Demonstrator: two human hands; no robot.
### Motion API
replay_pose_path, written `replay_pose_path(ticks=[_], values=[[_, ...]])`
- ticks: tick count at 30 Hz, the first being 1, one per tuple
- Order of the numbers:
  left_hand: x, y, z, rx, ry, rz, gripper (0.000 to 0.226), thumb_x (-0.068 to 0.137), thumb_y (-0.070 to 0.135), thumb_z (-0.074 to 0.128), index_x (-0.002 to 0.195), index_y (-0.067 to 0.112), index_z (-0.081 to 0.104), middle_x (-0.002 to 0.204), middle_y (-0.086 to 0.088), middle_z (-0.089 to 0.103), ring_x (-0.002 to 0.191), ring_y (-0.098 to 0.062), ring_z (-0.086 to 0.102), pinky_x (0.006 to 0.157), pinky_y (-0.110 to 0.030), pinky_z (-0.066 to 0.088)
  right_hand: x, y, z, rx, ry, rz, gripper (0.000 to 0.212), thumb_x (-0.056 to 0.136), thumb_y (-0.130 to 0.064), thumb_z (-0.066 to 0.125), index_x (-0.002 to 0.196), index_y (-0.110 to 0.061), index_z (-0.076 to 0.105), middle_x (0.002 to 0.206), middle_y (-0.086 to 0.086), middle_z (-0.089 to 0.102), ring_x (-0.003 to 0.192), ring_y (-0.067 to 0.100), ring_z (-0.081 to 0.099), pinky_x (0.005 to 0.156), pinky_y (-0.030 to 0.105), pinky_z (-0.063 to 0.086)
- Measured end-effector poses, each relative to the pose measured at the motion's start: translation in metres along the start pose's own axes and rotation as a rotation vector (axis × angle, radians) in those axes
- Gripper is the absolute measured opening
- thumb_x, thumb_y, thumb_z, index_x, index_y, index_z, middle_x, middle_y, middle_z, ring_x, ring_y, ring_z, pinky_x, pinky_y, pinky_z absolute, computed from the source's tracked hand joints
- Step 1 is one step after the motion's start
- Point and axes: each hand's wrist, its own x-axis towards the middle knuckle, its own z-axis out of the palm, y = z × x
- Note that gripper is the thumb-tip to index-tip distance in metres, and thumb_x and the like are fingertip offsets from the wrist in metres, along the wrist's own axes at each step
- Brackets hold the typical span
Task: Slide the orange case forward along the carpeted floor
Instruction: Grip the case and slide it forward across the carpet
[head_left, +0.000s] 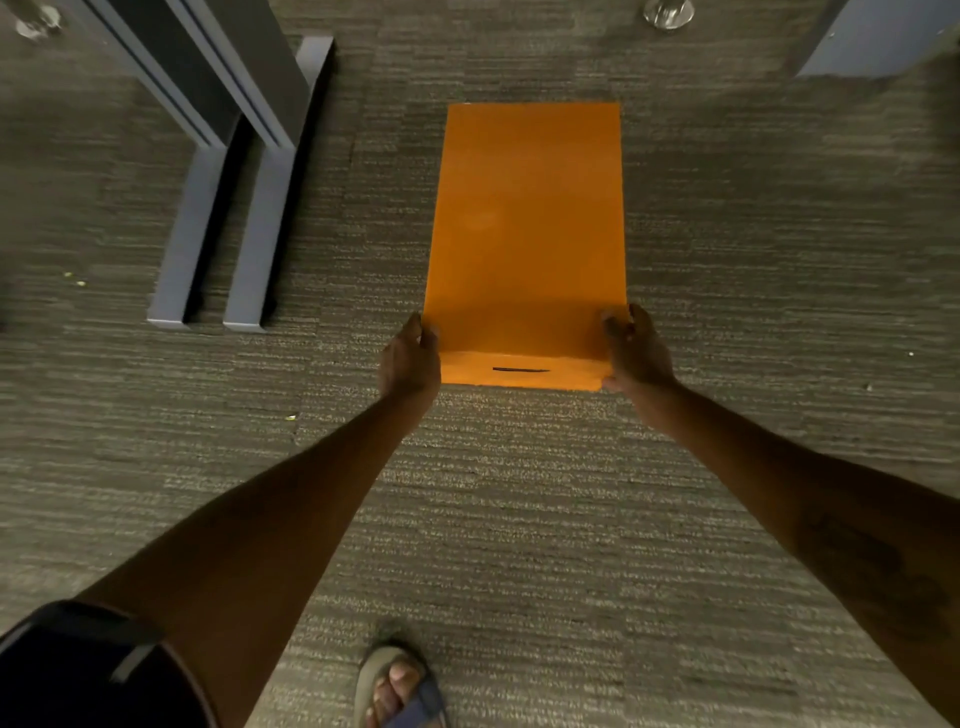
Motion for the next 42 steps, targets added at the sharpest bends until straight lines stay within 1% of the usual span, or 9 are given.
replay_pose_path(ticks=[2,4,7,10,17,20,23,28,42], values=[[0.004,-0.001,-0.001,0.097,-0.031,0.031,0.045,0.107,0.027,0.034,0.144,0.006,0.046,0.143,-0.021,0.054,0.132,-0.040,0.050,0.102,-0.045,0.042,0.001,0.002,0.001,-0.117,0.041,-0.055,0.059,0.100,-0.049,0.040,0.149,-0.019,0.029,0.146,0.013,0.047,0.125,0.039,0.052,0.095,0.056,0.050],[0.007,-0.003,-0.003,0.253,-0.031,0.060,0.050,0.106,0.031,0.032,0.150,0.007,0.038,0.160,-0.016,0.034,0.150,-0.041,0.026,0.119,-0.054,0.024,0.001,0.003,0.001,-0.221,0.068,-0.117,0.057,0.101,-0.046,0.039,0.150,-0.017,0.030,0.145,0.014,0.048,0.126,0.038,0.051,0.097,0.051,0.047],[0.005,-0.002,-0.006,0.435,-0.023,0.061,0.056,0.105,0.037,0.030,0.157,0.017,0.025,0.170,-0.004,0.010,0.155,-0.038,-0.004,0.119,-0.065,0.000,0.002,0.007,-0.002,-0.370,0.077,-0.167,0.063,0.101,-0.045,0.039,0.154,-0.015,0.024,0.157,0.013,0.033,0.139,0.038,0.036,0.111,0.053,0.033],[0.003,-0.001,-0.008,0.526,-0.007,0.095,0.060,0.105,0.039,0.030,0.159,0.020,0.017,0.170,0.000,0.003,0.155,-0.036,-0.012,0.116,-0.067,-0.010,0.004,0.010,-0.005,-0.476,0.072,-0.200,0.067,0.099,-0.052,0.036,0.153,-0.015,0.026,0.156,0.015,0.032,0.139,0.040,0.033,0.112,0.053,0.030],[-0.009,0.001,-0.022,0.503,-0.012,0.177,0.062,0.105,0.045,0.026,0.160,0.019,0.014,0.170,0.001,0.008,0.156,-0.030,-0.007,0.119,-0.064,-0.008,-0.018,0.003,-0.003,-0.561,0.181,-0.256,0.063,0.099,-0.051,0.033,0.154,-0.022,0.021,0.161,0.007,0.025,0.144,0.034,0.027,0.111,0.060,0.025],[-0.028,0.001,-0.029,0.537,0.027,0.304,0.059,0.104,0.046,0.030,0.157,0.020,0.026,0.166,-0.002,0.025,0.156,-0.030,0.013,0.121,-0.059,0.006,-0.036,0.006,-0.001,-0.620,0.244,-0.254,0.060,0.101,-0.049,0.032,0.155,-0.026,0.019,0.163,0.003,0.020,0.149,0.031,0.019,0.112,0.065,0.021],[-0.044,-0.005,-0.034,0.574,0.105,0.428,0.042,0.101,0.041,0.039,0.135,0.019,0.052,0.139,-0.004,0.053,0.130,-0.028,0.047,0.103,-0.048,0.033,-0.051,0.013,-0.002,-0.698,0.250,-0.282,0.059,0.102,-0.047,0.030,0.156,-0.025,0.017,0.163,0.003,0.019,0.150,0.030,0.015,0.115,0.064,0.016],[-0.060,-0.002,-0.041,0.622,0.142,0.430,0.040,0.101,0.033,0.032,0.097,0.009,0.064,0.108,-0.008,0.059,0.101,-0.030,0.054,0.087,-0.044,0.037,-0.063,0.019,-0.017,-0.804,0.238,-0.352,0.057,0.103,-0.045,0.028,0.155,-0.022,0.021,0.163,0.005,0.022,0.150,0.029,0.015,0.118,0.058,0.011],[-0.137,0.050,-0.055,0.444,0.000,0.187,0.034,0.099,0.032,0.051,0.126,0.013,0.062,0.134,-0.008,0.060,0.128,-0.028,0.053,0.102,-0.045,0.047,-0.118,-0.008,-0.065,-0.787,0.069,-0.429,0.050,0.102,-0.040,0.035,0.147,-0.017,0.035,0.153,0.007,0.038,0.143,0.029,0.028,0.112,0.052,0.023]])
